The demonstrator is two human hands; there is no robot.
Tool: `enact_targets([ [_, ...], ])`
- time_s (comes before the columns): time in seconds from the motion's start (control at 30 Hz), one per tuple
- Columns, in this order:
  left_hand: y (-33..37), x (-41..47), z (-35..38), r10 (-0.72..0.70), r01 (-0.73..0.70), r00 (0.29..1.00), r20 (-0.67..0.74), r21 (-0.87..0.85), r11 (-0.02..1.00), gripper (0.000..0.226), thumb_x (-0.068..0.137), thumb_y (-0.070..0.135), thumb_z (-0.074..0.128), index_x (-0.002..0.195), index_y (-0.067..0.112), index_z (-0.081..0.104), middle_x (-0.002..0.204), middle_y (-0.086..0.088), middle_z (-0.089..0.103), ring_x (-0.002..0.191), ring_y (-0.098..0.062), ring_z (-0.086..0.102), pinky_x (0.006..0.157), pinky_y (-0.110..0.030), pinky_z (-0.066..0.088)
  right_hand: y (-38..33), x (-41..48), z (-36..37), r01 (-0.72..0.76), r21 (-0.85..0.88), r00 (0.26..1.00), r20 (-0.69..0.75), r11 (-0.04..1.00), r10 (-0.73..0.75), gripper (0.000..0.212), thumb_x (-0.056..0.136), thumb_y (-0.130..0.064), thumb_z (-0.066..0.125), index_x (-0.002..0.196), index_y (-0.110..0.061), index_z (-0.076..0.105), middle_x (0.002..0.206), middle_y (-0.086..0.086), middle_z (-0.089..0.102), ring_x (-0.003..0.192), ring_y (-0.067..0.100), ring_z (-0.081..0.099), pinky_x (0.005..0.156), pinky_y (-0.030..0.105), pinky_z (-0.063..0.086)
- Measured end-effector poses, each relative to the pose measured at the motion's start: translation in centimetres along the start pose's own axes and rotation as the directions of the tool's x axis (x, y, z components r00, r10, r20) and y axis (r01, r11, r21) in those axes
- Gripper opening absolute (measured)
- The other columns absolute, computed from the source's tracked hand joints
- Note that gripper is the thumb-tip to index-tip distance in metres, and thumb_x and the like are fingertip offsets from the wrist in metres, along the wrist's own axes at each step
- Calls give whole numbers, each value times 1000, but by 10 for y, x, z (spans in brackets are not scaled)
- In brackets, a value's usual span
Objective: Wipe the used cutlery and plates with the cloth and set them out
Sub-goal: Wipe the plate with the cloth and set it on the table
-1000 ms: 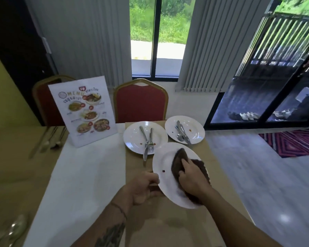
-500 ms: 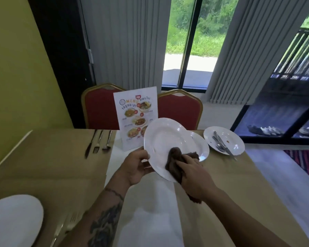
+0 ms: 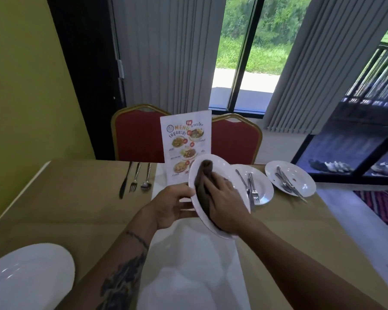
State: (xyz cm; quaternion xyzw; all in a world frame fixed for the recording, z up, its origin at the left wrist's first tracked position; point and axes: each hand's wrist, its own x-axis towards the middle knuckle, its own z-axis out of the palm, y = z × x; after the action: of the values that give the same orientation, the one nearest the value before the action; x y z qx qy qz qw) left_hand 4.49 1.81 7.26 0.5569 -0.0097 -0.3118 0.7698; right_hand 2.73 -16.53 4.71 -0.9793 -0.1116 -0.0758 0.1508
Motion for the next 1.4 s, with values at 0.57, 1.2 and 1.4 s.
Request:
enact_targets([
  [0.57, -15, 5, 15, 164, -159, 968, -189, 38, 987, 43, 87, -7, 50, 112, 18, 73, 105, -16, 73, 87, -29, 70, 72, -44, 60, -5, -28, -12, -219, 79, 937, 294, 973, 187, 34, 88, -15, 56, 121, -19, 64, 115, 2, 50, 96, 27, 58, 75, 28, 43],
  [1.2, -7, -3, 16, 230, -227, 942, -243, 41, 973, 41, 81, -7, 49, 100, 19, 75, 95, -3, 73, 91, -27, 63, 71, -42, 60, 34, -12, 1, -343, 4, 936, 91, 939, 341, 55, 78, -14, 57, 131, -29, 59, 125, 0, 48, 113, 29, 51, 88, 41, 52],
  [1.4, -18, -1, 4, 229, -253, 922, -311, -37, 967, 49, 84, -12, 43, 112, 18, 71, 103, -7, 69, 91, -26, 60, 65, -39, 58, 8, -30, 5, -312, 438, 950, 154, 843, 272, 54, 75, 6, 49, 110, -26, 75, 108, -4, 65, 100, 16, 60, 91, 30, 50],
])
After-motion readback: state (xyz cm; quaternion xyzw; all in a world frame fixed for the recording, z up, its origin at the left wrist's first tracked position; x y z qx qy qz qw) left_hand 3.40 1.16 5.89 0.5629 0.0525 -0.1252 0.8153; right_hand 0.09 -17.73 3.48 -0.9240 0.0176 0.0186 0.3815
